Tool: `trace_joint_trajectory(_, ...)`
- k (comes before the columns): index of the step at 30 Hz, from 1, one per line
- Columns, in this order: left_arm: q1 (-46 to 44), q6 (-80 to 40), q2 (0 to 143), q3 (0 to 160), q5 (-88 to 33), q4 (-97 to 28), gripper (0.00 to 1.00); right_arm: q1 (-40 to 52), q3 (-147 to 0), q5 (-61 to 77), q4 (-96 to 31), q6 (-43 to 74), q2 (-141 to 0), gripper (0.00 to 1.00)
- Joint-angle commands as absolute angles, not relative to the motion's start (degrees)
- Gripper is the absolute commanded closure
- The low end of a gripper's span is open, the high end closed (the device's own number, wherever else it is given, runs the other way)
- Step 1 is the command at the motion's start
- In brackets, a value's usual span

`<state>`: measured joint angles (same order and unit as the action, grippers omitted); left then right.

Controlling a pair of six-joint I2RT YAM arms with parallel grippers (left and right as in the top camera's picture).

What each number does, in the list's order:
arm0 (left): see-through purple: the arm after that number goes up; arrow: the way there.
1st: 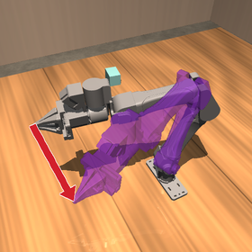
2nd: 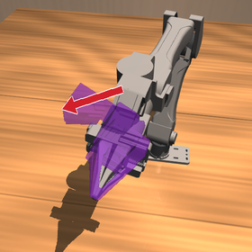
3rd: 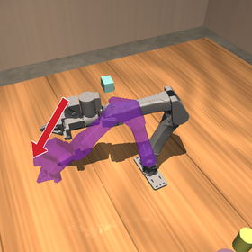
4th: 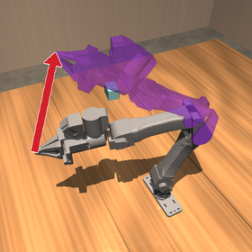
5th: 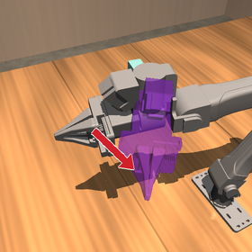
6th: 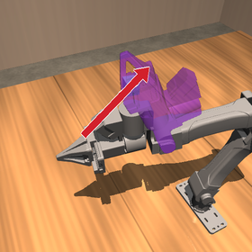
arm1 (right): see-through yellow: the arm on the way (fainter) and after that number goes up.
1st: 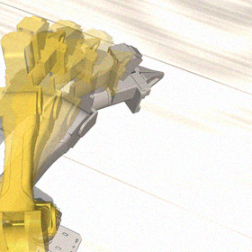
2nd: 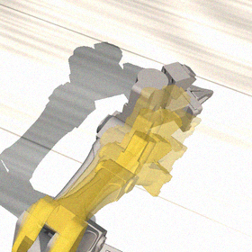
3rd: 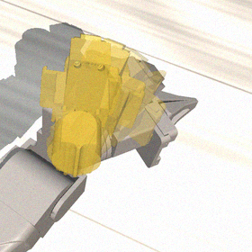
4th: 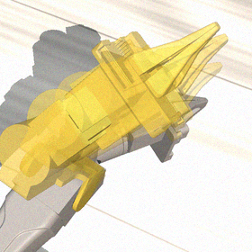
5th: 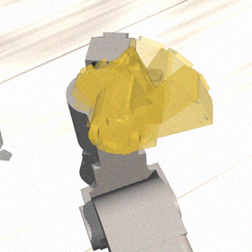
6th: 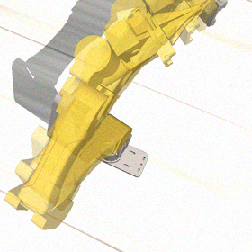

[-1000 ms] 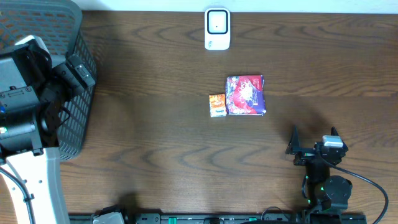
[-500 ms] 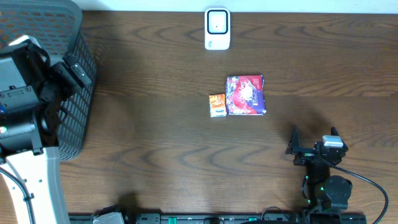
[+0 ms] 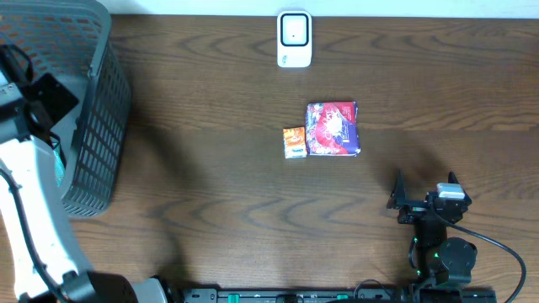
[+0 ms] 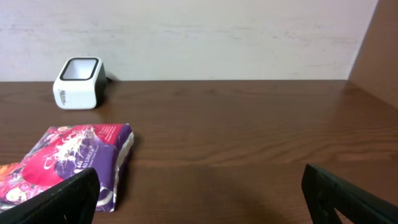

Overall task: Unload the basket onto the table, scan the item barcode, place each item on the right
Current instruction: 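Grasp the mint-green tissue pack in the basket with the left gripper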

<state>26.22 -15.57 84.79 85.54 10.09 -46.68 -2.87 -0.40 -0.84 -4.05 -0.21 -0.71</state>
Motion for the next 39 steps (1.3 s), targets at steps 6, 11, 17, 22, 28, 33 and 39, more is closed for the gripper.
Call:
trace_joint_trajectory(6,32.21,-19.59,91.81,85.93,14.22,-48.58,0.12,-2.59,-0.32,-0.54,-4.29,0.8,-0.49,0.01)
trace_joint_trajectory(11,32.16,-19.57,96.99,85.56,14.22,-48.53,0.29,-2.59,-0.32,-0.54,-4.29,0.8,-0.49,0.01)
trace_joint_trajectory(17,31.64,-16.03,104.07,85.56,14.41,-47.22,0.3,-2.59,-0.32,-0.54,-4.27,0.8,-0.49,0.01)
trace_joint_trajectory(22,31.64,-15.68,109.01,85.56,21.87,-46.81,0.3,-2.59,-0.32,-0.54,-4.29,0.8,-0.49,0.01)
trace_joint_trajectory(28,31.53,-9.37,115.15,85.56,21.47,-44.29,0.3,-2.59,-0.32,-0.54,-4.29,0.78,-0.49,0.01)
trace_joint_trajectory(33,31.53,-6.76,118.02,85.56,19.99,-43.2,0.3,-2.59,-0.32,-0.54,-4.27,0.8,-0.49,0.01)
trace_joint_trajectory(39,31.55,-4.73,119.55,85.54,17.21,-42.57,0.48,-2.59,-0.32,-0.54,-4.27,0.8,-0.49,0.01)
